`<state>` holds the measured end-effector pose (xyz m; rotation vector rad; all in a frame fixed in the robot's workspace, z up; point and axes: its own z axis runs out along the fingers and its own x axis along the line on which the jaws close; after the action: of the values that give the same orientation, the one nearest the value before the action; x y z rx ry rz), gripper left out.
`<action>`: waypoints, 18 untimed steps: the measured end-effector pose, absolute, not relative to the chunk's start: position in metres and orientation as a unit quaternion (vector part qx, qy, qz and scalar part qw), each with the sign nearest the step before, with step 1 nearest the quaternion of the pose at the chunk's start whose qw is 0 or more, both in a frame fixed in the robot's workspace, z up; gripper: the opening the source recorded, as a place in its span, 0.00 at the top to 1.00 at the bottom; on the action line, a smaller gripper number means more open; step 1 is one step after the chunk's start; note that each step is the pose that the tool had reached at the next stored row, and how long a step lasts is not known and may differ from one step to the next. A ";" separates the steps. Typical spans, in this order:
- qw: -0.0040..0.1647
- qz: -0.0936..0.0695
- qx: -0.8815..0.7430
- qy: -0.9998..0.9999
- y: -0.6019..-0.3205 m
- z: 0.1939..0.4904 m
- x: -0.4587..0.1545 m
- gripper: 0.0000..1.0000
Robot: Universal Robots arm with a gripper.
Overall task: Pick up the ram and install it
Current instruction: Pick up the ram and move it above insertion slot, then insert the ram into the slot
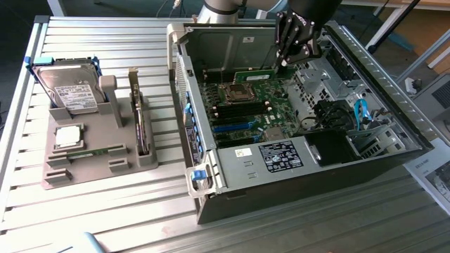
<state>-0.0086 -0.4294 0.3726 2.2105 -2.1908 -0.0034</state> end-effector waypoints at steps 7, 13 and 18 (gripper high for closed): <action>0.013 0.001 0.710 -0.704 -0.429 0.373 -0.009 0.88; 0.013 0.001 0.710 -0.704 -0.429 0.373 -0.009 0.88; 0.013 0.001 0.710 -0.704 -0.429 0.373 -0.009 0.88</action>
<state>-0.0086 -0.4294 0.3727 2.2127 -2.1928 0.0021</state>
